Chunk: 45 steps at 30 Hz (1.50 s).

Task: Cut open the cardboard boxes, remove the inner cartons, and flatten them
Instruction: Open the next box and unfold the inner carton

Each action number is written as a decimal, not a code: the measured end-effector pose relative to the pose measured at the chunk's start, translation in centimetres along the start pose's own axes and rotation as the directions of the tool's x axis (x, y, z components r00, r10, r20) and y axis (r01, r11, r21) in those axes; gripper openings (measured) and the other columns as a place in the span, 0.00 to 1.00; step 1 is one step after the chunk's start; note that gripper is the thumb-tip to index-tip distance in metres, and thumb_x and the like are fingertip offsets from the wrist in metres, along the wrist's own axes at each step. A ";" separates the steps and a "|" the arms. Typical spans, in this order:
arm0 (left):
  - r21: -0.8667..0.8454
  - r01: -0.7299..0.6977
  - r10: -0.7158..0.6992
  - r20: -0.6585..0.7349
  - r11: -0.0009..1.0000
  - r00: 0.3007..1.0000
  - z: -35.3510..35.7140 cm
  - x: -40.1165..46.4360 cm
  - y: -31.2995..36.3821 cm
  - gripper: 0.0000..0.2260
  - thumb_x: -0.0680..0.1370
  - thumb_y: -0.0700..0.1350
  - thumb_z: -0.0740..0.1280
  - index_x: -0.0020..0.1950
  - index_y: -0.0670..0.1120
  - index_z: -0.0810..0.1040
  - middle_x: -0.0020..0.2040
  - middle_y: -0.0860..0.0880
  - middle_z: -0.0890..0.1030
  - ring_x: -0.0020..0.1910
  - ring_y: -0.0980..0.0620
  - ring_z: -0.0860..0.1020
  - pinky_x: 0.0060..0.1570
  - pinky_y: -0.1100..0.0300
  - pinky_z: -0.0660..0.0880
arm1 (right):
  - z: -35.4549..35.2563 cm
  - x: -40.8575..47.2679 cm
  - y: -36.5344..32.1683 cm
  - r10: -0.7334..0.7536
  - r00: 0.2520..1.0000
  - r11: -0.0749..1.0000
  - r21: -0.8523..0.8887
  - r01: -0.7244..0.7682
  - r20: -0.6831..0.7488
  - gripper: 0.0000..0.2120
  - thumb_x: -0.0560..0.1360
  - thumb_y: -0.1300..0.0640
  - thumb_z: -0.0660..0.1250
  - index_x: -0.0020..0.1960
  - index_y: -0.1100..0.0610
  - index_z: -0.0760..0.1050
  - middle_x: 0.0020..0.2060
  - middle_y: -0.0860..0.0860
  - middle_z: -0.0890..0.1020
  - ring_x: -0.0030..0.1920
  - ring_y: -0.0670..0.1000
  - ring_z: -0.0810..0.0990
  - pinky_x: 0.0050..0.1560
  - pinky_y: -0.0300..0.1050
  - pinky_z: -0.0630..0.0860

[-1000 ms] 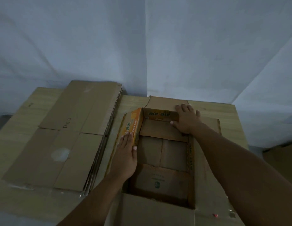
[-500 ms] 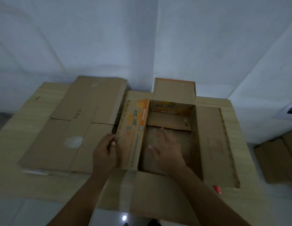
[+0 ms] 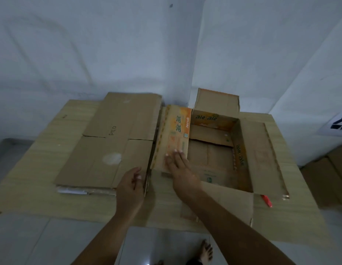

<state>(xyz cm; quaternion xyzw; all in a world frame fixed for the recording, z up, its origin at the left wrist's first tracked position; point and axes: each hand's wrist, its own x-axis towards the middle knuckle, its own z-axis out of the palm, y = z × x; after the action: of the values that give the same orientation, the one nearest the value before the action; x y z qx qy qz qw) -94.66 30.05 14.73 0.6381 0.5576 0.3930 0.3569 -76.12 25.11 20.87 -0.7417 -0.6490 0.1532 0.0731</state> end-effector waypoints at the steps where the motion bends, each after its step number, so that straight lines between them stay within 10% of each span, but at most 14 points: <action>1: -0.010 0.015 -0.015 0.013 1.000 1.000 -0.2 0.0 0.0 0.13 0.81 0.38 0.64 0.63 0.50 0.80 0.54 0.51 0.82 0.55 0.53 0.81 0.56 0.45 0.79 | -0.6 -0.2 -0.4 -0.001 0.999 0.999 0.044 0.003 -0.044 0.35 0.83 0.64 0.55 0.81 0.48 0.39 0.81 0.49 0.39 0.79 0.50 0.34 0.77 0.55 0.56; 5: -0.059 0.001 0.003 0.067 0.998 0.998 0.5 0.4 1.7 0.11 0.81 0.47 0.63 0.61 0.55 0.78 0.54 0.57 0.81 0.53 0.56 0.80 0.55 0.45 0.79 | -3.1 -0.7 -1.8 0.004 0.968 0.974 0.220 0.053 -0.250 0.44 0.80 0.61 0.66 0.80 0.46 0.37 0.81 0.45 0.42 0.77 0.44 0.37 0.76 0.50 0.53; 8: -0.066 -0.110 0.116 0.108 0.992 0.987 1.6 0.8 5.3 0.14 0.80 0.56 0.61 0.62 0.54 0.78 0.56 0.57 0.81 0.55 0.57 0.79 0.57 0.50 0.78 | -5.0 -1.6 -2.6 0.097 0.858 0.894 0.424 0.148 -0.505 0.31 0.84 0.55 0.59 0.82 0.48 0.47 0.80 0.49 0.57 0.78 0.48 0.57 0.72 0.42 0.62; 13: -0.070 -0.309 0.316 0.160 0.949 0.935 3.7 0.9 9.9 0.25 0.80 0.60 0.57 0.69 0.47 0.77 0.69 0.49 0.76 0.70 0.51 0.71 0.70 0.52 0.67 | -8.1 -3.2 -2.0 0.433 0.757 0.700 0.712 0.060 -0.490 0.23 0.83 0.50 0.58 0.77 0.51 0.59 0.63 0.50 0.76 0.62 0.51 0.77 0.61 0.48 0.76; 20: 0.000 -0.560 0.544 0.238 0.829 0.805 8.5 -0.3 12.0 0.22 0.80 0.56 0.61 0.68 0.44 0.79 0.72 0.48 0.73 0.73 0.50 0.67 0.75 0.53 0.61 | -9.4 -7.6 4.6 0.758 0.529 0.459 0.888 -0.018 -0.381 0.44 0.76 0.56 0.72 0.81 0.52 0.46 0.66 0.52 0.70 0.64 0.51 0.74 0.60 0.45 0.74; 25: 0.091 -0.638 0.596 0.276 0.765 0.754 11.2 -1.3 13.3 0.21 0.81 0.56 0.61 0.68 0.45 0.79 0.73 0.46 0.73 0.74 0.45 0.68 0.74 0.48 0.63 | -10.1 -10.1 9.4 0.868 0.432 0.392 0.872 -0.293 -0.245 0.67 0.66 0.47 0.81 0.79 0.51 0.28 0.79 0.57 0.41 0.79 0.61 0.47 0.77 0.61 0.53; 29: 0.137 -0.604 0.550 0.293 0.785 0.782 12.1 -1.9 14.0 0.23 0.81 0.59 0.59 0.70 0.48 0.77 0.75 0.49 0.71 0.76 0.47 0.64 0.75 0.53 0.59 | -10.1 -10.7 11.4 0.707 0.595 0.695 0.531 -0.485 -0.381 0.52 0.75 0.43 0.71 0.80 0.48 0.33 0.80 0.53 0.37 0.79 0.58 0.37 0.77 0.58 0.40; 34: 0.074 -0.584 0.544 0.284 0.809 0.790 12.7 -2.0 14.3 0.23 0.82 0.57 0.58 0.70 0.45 0.76 0.76 0.49 0.69 0.78 0.50 0.61 0.77 0.61 0.53 | -11.1 -9.0 10.1 0.273 0.934 0.961 0.112 -0.253 -0.230 0.31 0.84 0.41 0.51 0.81 0.48 0.44 0.81 0.51 0.48 0.81 0.53 0.46 0.78 0.56 0.48; 41: -0.167 -0.106 0.141 0.216 0.980 0.966 10.8 -3.3 12.7 0.33 0.78 0.67 0.52 0.80 0.53 0.59 0.79 0.57 0.61 0.77 0.62 0.58 0.77 0.56 0.58 | -10.6 -7.8 10.8 0.284 0.956 0.958 0.055 -0.281 -0.077 0.30 0.84 0.40 0.44 0.82 0.50 0.45 0.81 0.52 0.47 0.80 0.55 0.49 0.77 0.57 0.54; 45: -0.095 0.116 -0.082 0.300 0.989 0.950 9.9 -3.2 12.1 0.25 0.83 0.62 0.51 0.80 0.58 0.60 0.75 0.54 0.70 0.71 0.56 0.69 0.70 0.56 0.65 | -10.6 -7.6 11.1 0.269 0.961 0.959 0.112 -0.260 -0.069 0.30 0.84 0.40 0.46 0.82 0.50 0.46 0.81 0.51 0.47 0.80 0.54 0.49 0.77 0.56 0.55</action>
<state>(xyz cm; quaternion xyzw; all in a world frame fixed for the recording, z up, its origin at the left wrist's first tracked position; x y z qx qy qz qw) -80.76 25.23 20.90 0.6400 0.5066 0.3053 0.4904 -63.14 16.92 28.47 -0.8229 -0.5316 0.1635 0.1165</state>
